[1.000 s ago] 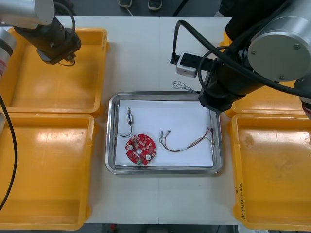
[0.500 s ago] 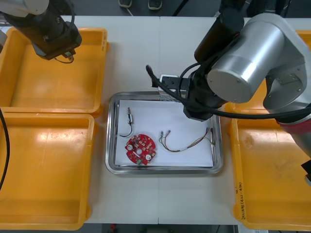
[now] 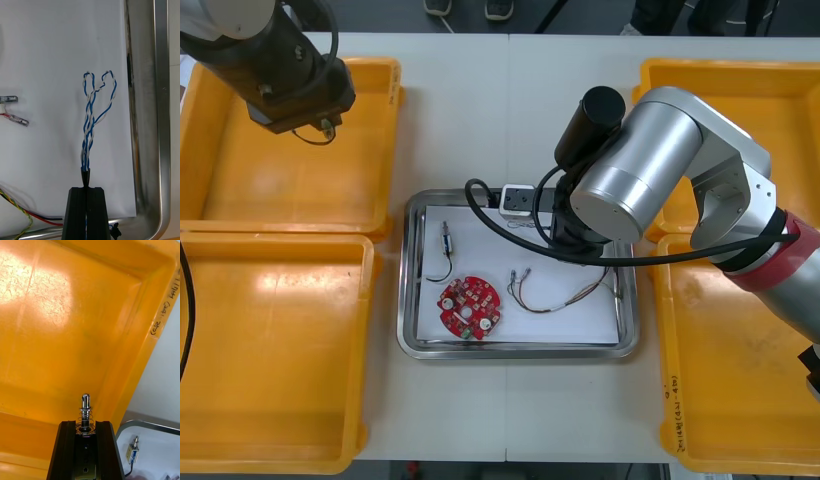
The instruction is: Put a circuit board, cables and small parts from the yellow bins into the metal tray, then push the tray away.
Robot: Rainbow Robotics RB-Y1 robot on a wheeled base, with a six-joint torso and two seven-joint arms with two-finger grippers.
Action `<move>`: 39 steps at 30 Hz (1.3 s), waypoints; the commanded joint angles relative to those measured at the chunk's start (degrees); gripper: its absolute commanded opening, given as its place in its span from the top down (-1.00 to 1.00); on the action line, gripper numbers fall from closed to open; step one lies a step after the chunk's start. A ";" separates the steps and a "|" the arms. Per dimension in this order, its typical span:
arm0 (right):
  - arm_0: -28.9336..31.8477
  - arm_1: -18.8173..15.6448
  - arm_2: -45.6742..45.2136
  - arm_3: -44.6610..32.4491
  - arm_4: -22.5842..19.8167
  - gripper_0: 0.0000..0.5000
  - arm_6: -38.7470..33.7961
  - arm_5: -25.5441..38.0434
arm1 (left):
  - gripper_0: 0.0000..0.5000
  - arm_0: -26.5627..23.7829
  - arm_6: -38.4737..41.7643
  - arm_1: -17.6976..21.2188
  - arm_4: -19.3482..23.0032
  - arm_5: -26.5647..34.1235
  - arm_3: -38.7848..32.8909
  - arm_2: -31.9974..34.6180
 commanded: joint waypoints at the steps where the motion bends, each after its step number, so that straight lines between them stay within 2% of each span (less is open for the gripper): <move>1: -0.08 0.63 0.94 1.30 0.54 1.00 2.56 -1.68 | 1.00 1.35 -4.42 2.36 0.99 1.01 -4.10 2.13; 16: 0.01 0.10 3.14 6.31 0.90 1.00 3.00 -6.43 | 1.00 1.79 -4.42 2.18 1.96 1.19 -5.68 2.13; 17: 0.01 0.01 3.14 6.31 1.25 0.86 3.00 -6.43 | 1.00 1.79 -4.42 2.18 2.05 1.27 -5.77 2.13; 19: 0.01 0.01 3.22 6.31 2.04 0.26 3.00 -6.43 | 1.00 1.88 -4.42 2.18 2.22 1.19 -5.68 2.13; 20: 0.01 0.01 3.14 6.31 2.48 -0.47 3.00 -6.52 | 1.00 1.88 -4.51 2.18 2.22 1.19 -5.68 2.13; 21: 0.01 0.01 3.22 6.31 3.01 -0.93 2.82 -6.60 | 1.00 1.88 -4.42 2.18 2.22 1.19 -5.68 2.13; 22: 0.01 0.01 3.14 6.31 3.27 -1.00 2.73 -6.60 | 1.00 1.88 -4.42 2.18 2.31 1.27 -5.68 2.13; 39: 0.01 0.01 3.14 2.70 6.61 -1.00 2.65 -6.08 | 1.00 1.88 -4.42 2.18 2.31 1.19 -5.68 2.13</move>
